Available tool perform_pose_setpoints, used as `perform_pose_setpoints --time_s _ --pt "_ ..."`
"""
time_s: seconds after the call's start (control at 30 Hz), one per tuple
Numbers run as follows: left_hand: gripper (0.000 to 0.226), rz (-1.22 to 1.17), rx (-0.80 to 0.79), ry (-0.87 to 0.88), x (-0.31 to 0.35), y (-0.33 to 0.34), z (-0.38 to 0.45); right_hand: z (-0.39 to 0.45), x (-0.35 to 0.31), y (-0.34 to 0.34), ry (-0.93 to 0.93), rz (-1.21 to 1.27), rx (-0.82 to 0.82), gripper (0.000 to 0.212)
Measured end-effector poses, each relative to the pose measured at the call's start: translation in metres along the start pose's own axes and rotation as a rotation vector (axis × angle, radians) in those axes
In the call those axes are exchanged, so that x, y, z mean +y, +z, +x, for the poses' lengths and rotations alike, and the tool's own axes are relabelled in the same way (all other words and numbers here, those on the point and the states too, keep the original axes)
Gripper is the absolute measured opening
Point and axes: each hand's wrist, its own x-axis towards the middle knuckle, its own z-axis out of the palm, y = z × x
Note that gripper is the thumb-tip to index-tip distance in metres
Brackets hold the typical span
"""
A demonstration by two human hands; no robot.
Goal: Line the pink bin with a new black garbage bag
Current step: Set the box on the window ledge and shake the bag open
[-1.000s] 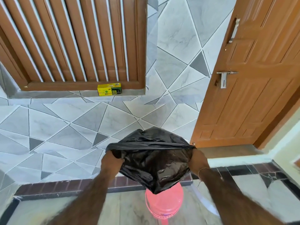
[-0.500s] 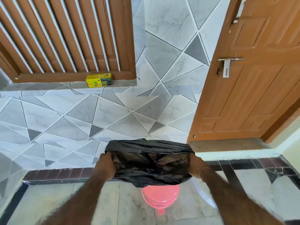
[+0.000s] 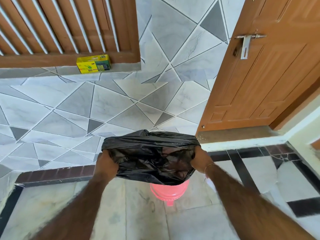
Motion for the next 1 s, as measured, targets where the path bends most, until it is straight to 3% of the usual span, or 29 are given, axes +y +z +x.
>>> perform_pose_setpoints --time_s 0.27,0.37,0.53,0.9,1.0 --pt "0.048 -0.228 0.012 -0.134 0.002 -0.007 0.027 -0.009 -0.019 0.01 0.05 0.007 0.056 0.044" --pt "0.046 -0.183 -0.029 -0.085 0.0 -0.007 0.019 -0.01 -0.01 0.017 0.087 0.044 0.061 0.055" --pt "0.065 0.017 -0.098 0.027 -0.012 -0.005 0.023 -0.006 -0.011 0.018 0.099 0.073 0.087 0.065" --pt "0.059 0.08 -0.07 0.031 -0.035 -0.012 0.033 0.017 -0.011 0.044 0.059 0.037 0.032 0.05" --pt "0.056 0.12 -0.065 0.005 -0.046 -0.014 0.035 0.056 0.022 0.076 0.067 -0.01 0.024 0.047"
